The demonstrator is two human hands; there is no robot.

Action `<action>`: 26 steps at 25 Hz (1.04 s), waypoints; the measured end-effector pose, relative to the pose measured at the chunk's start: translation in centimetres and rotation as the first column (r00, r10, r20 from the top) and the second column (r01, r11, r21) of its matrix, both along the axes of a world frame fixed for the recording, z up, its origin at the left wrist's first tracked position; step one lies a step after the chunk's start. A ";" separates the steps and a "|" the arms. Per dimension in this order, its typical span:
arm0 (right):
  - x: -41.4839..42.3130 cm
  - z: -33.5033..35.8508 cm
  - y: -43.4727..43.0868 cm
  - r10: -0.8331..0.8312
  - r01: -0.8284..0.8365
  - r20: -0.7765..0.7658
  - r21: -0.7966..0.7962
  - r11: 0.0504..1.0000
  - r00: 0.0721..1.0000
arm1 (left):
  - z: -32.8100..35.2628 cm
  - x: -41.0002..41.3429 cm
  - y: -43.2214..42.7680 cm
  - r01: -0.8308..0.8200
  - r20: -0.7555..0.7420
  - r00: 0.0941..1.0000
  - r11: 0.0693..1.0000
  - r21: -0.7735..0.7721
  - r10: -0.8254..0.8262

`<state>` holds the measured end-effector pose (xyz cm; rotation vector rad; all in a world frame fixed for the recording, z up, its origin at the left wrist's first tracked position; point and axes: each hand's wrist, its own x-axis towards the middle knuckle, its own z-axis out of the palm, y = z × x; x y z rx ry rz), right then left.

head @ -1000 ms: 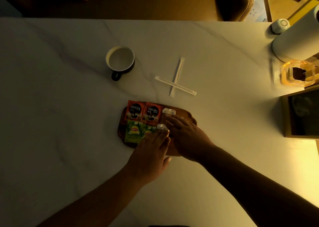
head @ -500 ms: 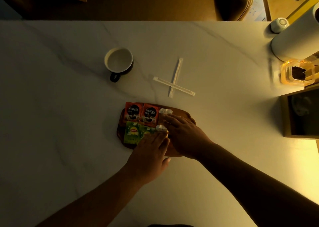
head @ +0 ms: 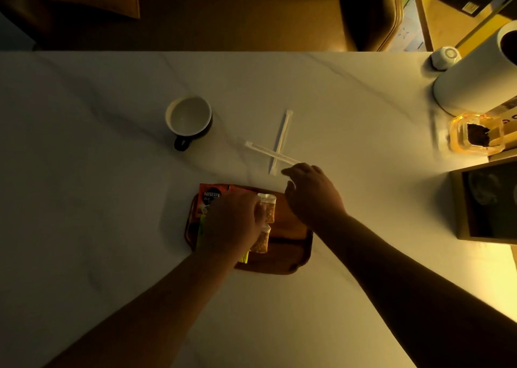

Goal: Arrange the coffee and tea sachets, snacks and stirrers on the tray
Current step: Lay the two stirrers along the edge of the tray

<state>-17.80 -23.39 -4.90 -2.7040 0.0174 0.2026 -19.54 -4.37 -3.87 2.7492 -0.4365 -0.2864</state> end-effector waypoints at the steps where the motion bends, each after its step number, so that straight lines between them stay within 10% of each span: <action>1: 1.2 -0.4 -0.5 -0.020 0.020 0.022 -0.013 1.000 1.000 | 0.0 1.7 -0.7 -0.060 -0.013 0.998 0.998 -0.013 0.060; 17: 8.4 -1.8 -2.9 -0.164 0.171 -0.213 0.018 0.985 0.963 | -2.5 13.5 -8.4 -0.192 -0.213 0.953 0.973 0.126 0.216; 26: 3.0 0.1 -6.2 -0.509 0.629 -0.373 0.402 0.665 0.776 | -2.1 14.5 -8.9 -0.185 -0.334 0.920 0.979 0.087 0.204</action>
